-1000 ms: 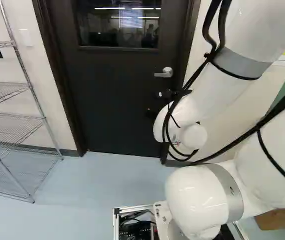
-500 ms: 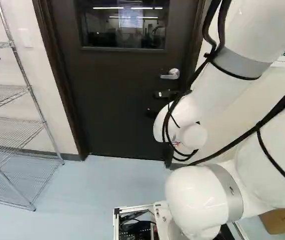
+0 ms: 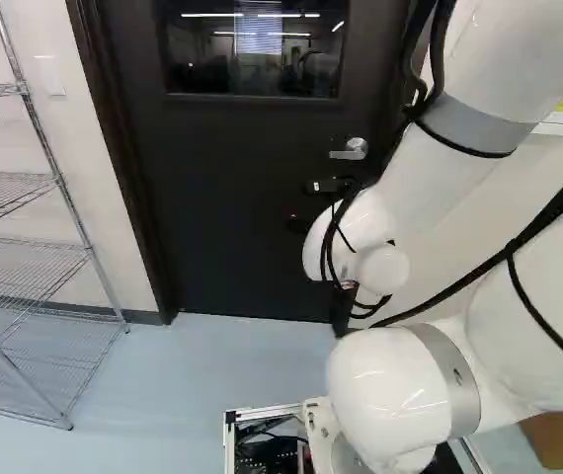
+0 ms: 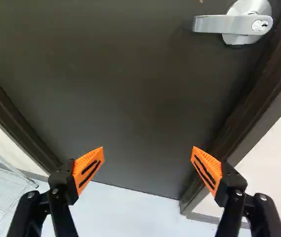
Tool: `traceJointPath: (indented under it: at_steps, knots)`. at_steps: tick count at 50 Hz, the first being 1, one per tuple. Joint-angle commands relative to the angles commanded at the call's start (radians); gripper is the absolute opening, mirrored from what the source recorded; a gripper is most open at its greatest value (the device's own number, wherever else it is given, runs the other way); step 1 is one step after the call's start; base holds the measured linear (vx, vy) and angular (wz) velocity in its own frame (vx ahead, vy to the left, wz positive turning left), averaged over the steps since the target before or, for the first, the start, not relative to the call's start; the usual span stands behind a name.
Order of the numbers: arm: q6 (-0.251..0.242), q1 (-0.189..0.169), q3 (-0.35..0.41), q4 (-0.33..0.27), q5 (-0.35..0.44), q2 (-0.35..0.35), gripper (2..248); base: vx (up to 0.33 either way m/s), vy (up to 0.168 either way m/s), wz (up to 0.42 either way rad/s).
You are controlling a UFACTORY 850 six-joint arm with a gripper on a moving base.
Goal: Open the door and move inside
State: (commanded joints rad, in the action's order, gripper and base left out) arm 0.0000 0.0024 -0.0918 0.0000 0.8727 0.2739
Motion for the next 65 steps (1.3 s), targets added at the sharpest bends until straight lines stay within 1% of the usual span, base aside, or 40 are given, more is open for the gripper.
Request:
traceJointPath:
  at_steps: [12,36,65]
  knots:
    - [0.0,0.001,-0.014,0.0,0.0,-0.011,247,0.0,0.0,0.0]
    - [0.0,0.001,-0.061,0.0,0.0,0.002,247,0.0,0.0,0.0]
    - [0.0,0.001,-0.149,0.0,0.0,-0.017,247,0.0,0.0,0.0]
